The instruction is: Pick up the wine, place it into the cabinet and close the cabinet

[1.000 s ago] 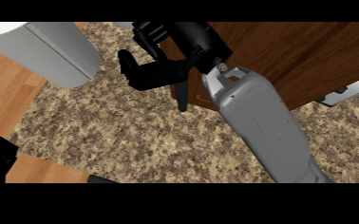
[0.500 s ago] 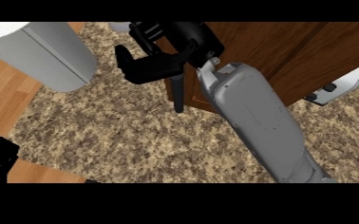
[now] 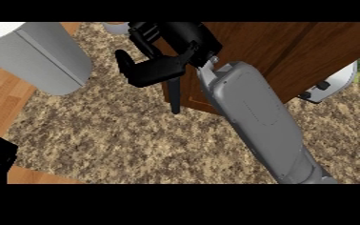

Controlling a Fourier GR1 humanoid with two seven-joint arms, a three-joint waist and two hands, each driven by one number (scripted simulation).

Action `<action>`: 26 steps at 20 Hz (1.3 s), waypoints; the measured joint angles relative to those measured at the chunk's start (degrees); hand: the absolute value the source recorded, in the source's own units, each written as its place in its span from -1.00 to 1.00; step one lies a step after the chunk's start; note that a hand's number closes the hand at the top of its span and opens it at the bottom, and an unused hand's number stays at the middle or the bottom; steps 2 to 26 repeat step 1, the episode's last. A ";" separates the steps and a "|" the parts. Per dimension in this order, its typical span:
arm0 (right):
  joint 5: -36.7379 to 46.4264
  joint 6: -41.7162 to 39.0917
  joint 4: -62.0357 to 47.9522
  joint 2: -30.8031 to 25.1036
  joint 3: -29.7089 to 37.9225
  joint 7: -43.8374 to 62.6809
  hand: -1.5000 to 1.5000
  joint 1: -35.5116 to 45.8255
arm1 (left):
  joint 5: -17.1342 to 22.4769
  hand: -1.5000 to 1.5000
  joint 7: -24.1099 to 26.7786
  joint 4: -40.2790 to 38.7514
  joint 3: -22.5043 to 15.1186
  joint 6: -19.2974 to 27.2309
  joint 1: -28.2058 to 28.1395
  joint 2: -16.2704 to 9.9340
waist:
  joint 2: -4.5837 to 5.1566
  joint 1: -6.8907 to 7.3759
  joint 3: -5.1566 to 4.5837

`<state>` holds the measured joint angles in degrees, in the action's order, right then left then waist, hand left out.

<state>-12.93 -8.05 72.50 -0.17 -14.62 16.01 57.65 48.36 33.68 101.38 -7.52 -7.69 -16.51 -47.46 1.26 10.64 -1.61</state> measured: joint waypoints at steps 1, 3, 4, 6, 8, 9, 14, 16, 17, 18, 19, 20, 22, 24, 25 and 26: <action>-0.14 -0.45 -0.36 0.02 -0.02 -0.57 1.00 0.11 | -0.03 1.00 -0.05 0.07 -0.19 0.04 0.02 0.15 | -0.04 -0.16 -0.01; -0.14 -0.45 -0.36 0.02 -0.02 -0.57 1.00 0.11 | -0.03 1.00 -0.05 0.07 -0.19 0.04 0.02 0.15 | -0.04 -0.16 -0.01; -0.14 -0.45 -0.36 0.02 -0.02 -0.57 1.00 0.11 | -0.03 1.00 -0.05 0.07 -0.19 0.04 0.02 0.15 | -0.04 -0.16 -0.01; -0.14 -0.45 -0.36 0.02 -0.02 -0.57 1.00 0.11 | -0.03 1.00 -0.05 0.07 -0.19 0.04 0.02 0.15 | -0.04 -0.16 -0.01; -0.14 -0.45 -0.36 0.02 -0.02 -0.57 1.00 0.11 | -0.03 1.00 -0.05 0.07 -0.19 0.04 0.02 0.15 | -0.04 -0.16 -0.01; -0.14 -0.45 -0.36 0.02 -0.02 -0.57 1.00 0.11 | -0.03 1.00 -0.05 0.07 -0.19 0.04 0.02 0.15 | -0.04 -0.16 -0.01; -0.14 -0.45 -0.36 0.02 -0.02 -0.57 1.00 0.11 | -0.03 1.00 -0.05 0.07 -0.19 0.04 0.02 0.15 | -0.04 -0.16 -0.01; -0.14 -0.45 -0.36 0.02 -0.02 -0.57 1.00 0.11 | -0.03 1.00 -0.05 0.07 -0.19 0.04 0.02 0.15 | -0.04 -0.16 -0.01; -0.14 -0.45 -0.36 0.02 -0.02 -0.57 1.00 0.11 | -0.03 1.00 -0.05 0.07 -0.19 0.04 0.02 0.15 | -0.04 -0.16 -0.01; -0.14 -0.45 -0.36 0.02 -0.02 -0.57 1.00 0.11 | -0.03 1.00 -0.05 0.07 -0.19 0.04 0.02 0.15 | -0.04 -0.16 -0.01; -0.14 -0.45 -0.36 0.02 -0.02 -0.57 1.00 0.11 | -0.03 1.00 -0.05 0.07 -0.19 0.04 0.02 0.15 | -0.04 -0.16 -0.01; -0.14 -0.45 -0.36 0.02 -0.02 -0.57 1.00 0.11 | -0.03 1.00 -0.05 0.07 -0.19 0.04 0.02 0.15 | -0.04 -0.16 -0.01; -0.14 -0.45 -0.36 0.02 -0.02 -0.57 1.00 0.11 | -0.03 1.00 -0.05 0.07 -0.19 0.04 0.02 0.15 | -0.04 -0.16 -0.01; -0.14 -0.45 -0.36 0.02 -0.02 -0.57 1.00 0.11 | -0.03 1.00 -0.05 0.07 -0.19 0.04 0.02 0.15 | -0.04 -0.16 -0.01; -0.14 -0.45 -0.36 0.02 -0.02 -0.57 1.00 0.11 | -0.03 1.00 -0.05 0.07 -0.19 0.04 0.02 0.15 | -0.04 -0.16 -0.01; -0.14 -0.45 -0.36 0.02 -0.02 -0.57 1.00 0.11 | -0.03 1.00 -0.05 0.07 -0.19 0.04 0.02 0.15 | -0.04 -0.16 -0.01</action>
